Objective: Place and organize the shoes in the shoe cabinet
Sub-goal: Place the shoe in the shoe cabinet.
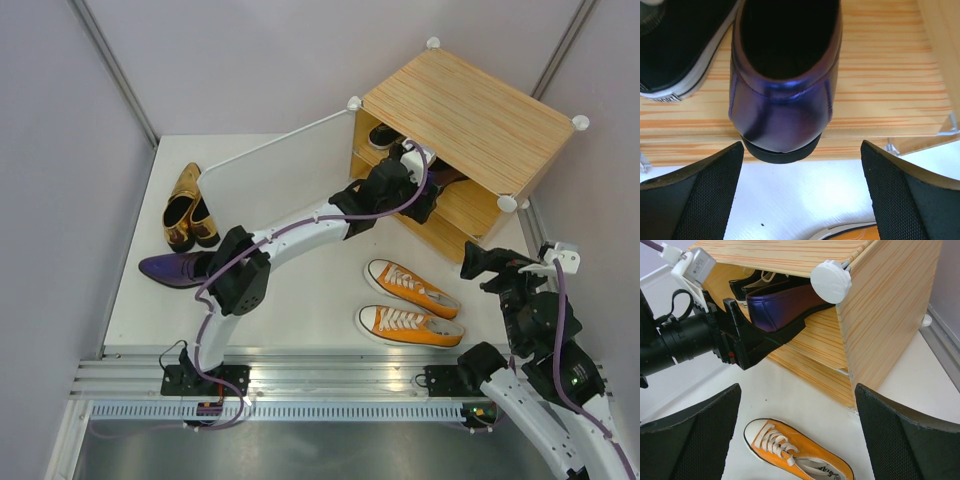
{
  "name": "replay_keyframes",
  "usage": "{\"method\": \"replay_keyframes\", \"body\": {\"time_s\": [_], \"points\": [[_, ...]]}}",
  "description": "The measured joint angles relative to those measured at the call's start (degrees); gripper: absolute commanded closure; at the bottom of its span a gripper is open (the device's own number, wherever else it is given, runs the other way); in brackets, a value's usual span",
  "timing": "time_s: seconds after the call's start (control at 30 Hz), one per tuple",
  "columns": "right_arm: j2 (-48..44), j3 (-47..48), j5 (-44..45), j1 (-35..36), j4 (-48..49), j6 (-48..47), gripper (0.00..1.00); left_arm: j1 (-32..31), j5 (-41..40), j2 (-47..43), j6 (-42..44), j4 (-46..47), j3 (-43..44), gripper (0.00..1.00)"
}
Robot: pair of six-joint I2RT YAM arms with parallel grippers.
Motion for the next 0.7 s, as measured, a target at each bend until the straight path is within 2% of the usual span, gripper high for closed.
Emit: {"method": "replay_keyframes", "body": {"time_s": [0.47, 0.7], "points": [[2.1, 0.0, 1.18, 0.0, -0.24, 0.02, 0.02, 1.86, 1.95, 2.58, 1.64, 3.48, 0.07, 0.02], [3.52, 0.0, 2.01, 0.0, -0.46, 0.02, 0.02, 1.86, 4.09, 5.33, 2.34, 4.74, 1.62, 0.11]]}}
